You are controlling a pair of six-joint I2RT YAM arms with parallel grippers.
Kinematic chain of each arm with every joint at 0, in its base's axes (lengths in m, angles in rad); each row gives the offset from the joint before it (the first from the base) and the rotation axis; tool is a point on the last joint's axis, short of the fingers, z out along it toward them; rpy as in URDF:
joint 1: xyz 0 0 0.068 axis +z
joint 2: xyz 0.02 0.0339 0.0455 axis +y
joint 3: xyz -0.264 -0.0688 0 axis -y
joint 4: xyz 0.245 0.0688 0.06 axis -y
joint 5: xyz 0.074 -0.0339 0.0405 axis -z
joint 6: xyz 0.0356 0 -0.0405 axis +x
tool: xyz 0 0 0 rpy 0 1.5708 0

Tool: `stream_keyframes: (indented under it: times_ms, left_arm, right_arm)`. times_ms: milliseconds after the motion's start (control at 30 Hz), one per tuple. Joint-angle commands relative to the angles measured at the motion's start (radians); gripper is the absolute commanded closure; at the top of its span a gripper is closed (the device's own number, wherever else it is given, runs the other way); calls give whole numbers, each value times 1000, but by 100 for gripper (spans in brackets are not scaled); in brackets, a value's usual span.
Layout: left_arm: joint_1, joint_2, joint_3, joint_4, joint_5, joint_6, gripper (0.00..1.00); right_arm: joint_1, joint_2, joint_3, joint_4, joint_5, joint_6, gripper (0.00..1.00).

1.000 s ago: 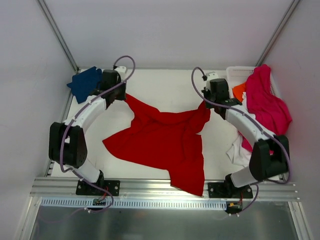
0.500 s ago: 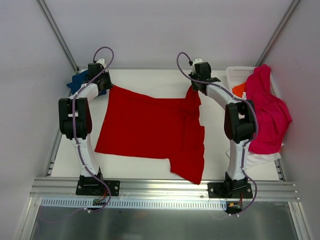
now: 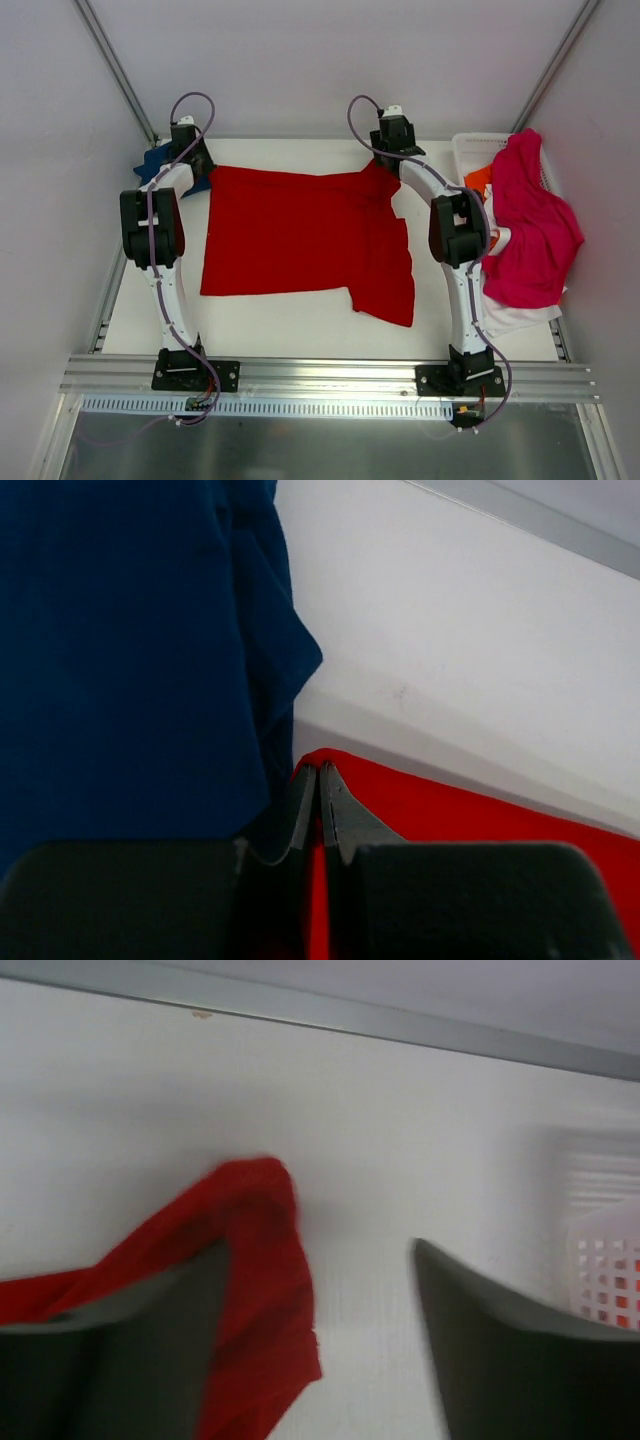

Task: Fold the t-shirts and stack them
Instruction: Flatten the tshirt out

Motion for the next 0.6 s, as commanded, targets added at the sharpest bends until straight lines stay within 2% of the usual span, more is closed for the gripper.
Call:
stream_keyframes:
  times_ms: [0, 33, 67, 100, 133, 167, 200, 300, 433, 467, 567]
  left_arm:
    - [24, 37, 61, 30, -72, -24, 100]
    - [32, 42, 67, 25, -74, -27, 100]
    - [32, 47, 77, 17, -81, -29, 100]
    - [33, 54, 93, 7, -91, -33, 86]
    - [33, 57, 101, -4, -113, -42, 62]
    - [33, 48, 101, -13, -127, -59, 8]
    - [29, 37, 100, -15, -146, -64, 1]
    - [6, -48, 87, -15, -195, -56, 1]
    - [-88, -188, 87, -18, -264, 8, 1]
    - [-136, -241, 77, -19, -275, 16, 1]
    - [-192, -315, 6, -27, -284, 4, 1]
  right_arm:
    - [-5, 24, 57, 33, 112, -14, 8]
    - [-5, 30, 60, 34, 172, -17, 1]
    - [-5, 35, 62, 34, 213, -17, 1]
    - [-5, 38, 59, 30, 256, -14, 1]
    - [-5, 30, 54, 30, 326, -13, 1]
    - [-5, 21, 34, 30, 357, -5, 0]
    - [-5, -12, 19, 31, 415, 2, 1]
    - [-5, -100, -83, 48, 453, 36, 0]
    - [2, -287, -219, 48, 355, 101, 0]
    - [17, -349, -236, 33, 341, 111, 0]
    - [76, -445, -282, -1, 272, 133, 1]
